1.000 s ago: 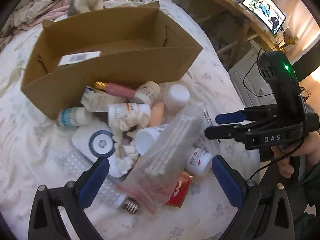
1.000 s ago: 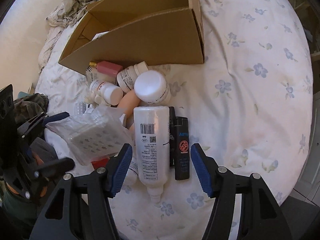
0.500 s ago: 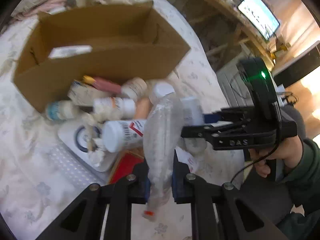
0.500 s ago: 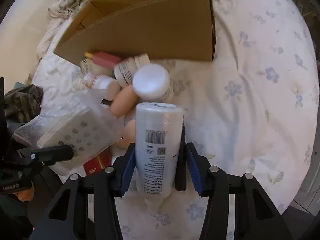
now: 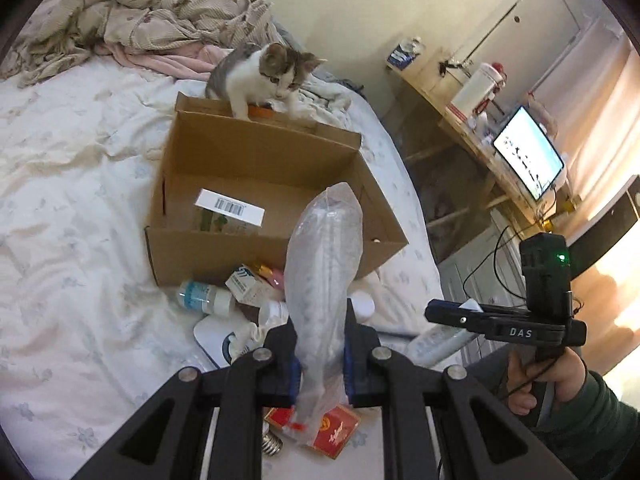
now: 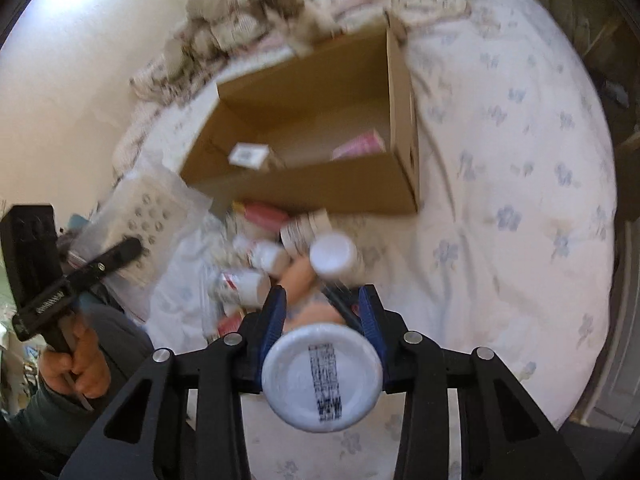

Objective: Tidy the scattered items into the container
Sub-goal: 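Carry both items over the cardboard box and release them inside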

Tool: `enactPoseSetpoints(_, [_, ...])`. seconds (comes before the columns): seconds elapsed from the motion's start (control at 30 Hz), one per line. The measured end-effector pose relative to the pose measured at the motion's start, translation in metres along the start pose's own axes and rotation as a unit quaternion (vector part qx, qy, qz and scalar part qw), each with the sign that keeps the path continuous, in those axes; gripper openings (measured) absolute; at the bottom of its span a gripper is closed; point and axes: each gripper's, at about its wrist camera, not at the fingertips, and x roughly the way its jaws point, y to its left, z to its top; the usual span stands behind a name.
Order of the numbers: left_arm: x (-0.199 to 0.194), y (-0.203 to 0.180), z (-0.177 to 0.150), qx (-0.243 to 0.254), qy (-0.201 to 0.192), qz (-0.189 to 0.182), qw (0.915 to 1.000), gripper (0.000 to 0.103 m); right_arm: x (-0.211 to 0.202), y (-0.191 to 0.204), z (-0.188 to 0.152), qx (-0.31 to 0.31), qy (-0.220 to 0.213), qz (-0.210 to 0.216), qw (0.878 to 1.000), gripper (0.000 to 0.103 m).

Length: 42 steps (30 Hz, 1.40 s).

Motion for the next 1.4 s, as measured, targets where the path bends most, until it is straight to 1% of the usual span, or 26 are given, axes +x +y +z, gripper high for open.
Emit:
enactPoseSetpoints(0.17, [0.006,0.006,0.001,-0.005,0.011,0.012,0.9999,0.016,0.014,0.003,0.0,0.014,0.011,-0.007,1.0,0.042])
enactPoseSetpoints(0.2, [0.007,0.007,0.002,-0.006,0.013,0.014,0.9998,0.016,0.005,-0.005,-0.001,0.015,0.012,-0.007,1.0,0.042])
enactPoseSetpoints(0.27, [0.006,0.007,0.001,-0.006,0.013,0.017,0.9997,0.016,0.002,-0.011,0.003,0.016,0.01,-0.009,1.0,0.042])
enactPoseSetpoints(0.33, [0.005,0.006,0.0,-0.003,0.012,0.016,0.9998,0.016,0.002,-0.01,0.006,0.015,0.001,-0.007,1.0,0.042])
enactPoseSetpoints(0.43, [0.001,0.006,0.001,-0.002,0.008,0.014,0.9999,0.016,-0.011,-0.003,0.01,0.003,-0.022,-0.007,1.0,0.042])
enactPoseSetpoints(0.5, [-0.003,0.008,0.002,-0.006,0.002,0.013,0.9999,0.016,-0.018,0.0,0.017,0.003,-0.034,0.0,0.999,0.042])
enactPoseSetpoints(0.6, [-0.011,0.013,0.006,-0.018,-0.011,0.012,0.9997,0.016,-0.032,0.004,0.035,0.006,-0.063,0.02,0.998,0.042])
enactPoseSetpoints(0.8, [-0.027,0.022,0.025,-0.034,-0.041,0.017,0.9985,0.016,-0.058,0.018,0.086,-0.006,-0.127,0.051,0.991,0.042])
enactPoseSetpoints(0.87, [-0.027,0.022,0.036,-0.035,-0.044,0.028,0.998,0.016,-0.061,0.025,0.104,-0.015,-0.145,0.048,0.988,0.042])
enactPoseSetpoints(0.93, [-0.025,0.024,0.047,-0.04,-0.042,0.029,0.9979,0.016,-0.056,0.031,0.12,-0.028,-0.157,0.039,0.986,0.042])
enactPoseSetpoints(1.0, [-0.02,0.024,0.063,-0.042,-0.04,0.028,0.998,0.016,-0.04,0.029,0.135,-0.021,-0.148,0.041,0.988,0.042])
enactPoseSetpoints(1.1, [-0.005,0.021,0.086,-0.029,-0.031,0.039,0.9983,0.016,-0.007,0.022,0.148,-0.004,-0.121,0.048,0.991,0.042])
enactPoseSetpoints(1.2, [0.021,0.022,0.105,-0.021,-0.003,0.044,0.9988,0.016,0.021,0.016,0.15,0.002,-0.092,0.051,0.994,0.042])
enactPoseSetpoints(1.3, [0.05,0.025,0.115,-0.011,0.027,0.05,0.9983,0.016,0.047,0.014,0.149,0.003,-0.065,0.05,0.997,0.042])
enactPoseSetpoints(1.33, [0.058,0.026,0.117,-0.01,0.032,0.052,0.9981,0.016,0.055,0.014,0.149,-0.005,-0.057,0.043,0.997,0.042])
enactPoseSetpoints(1.4, [0.075,0.029,0.123,-0.01,0.042,0.052,0.9977,0.016,0.067,0.013,0.149,-0.007,-0.048,0.045,0.998,0.042])
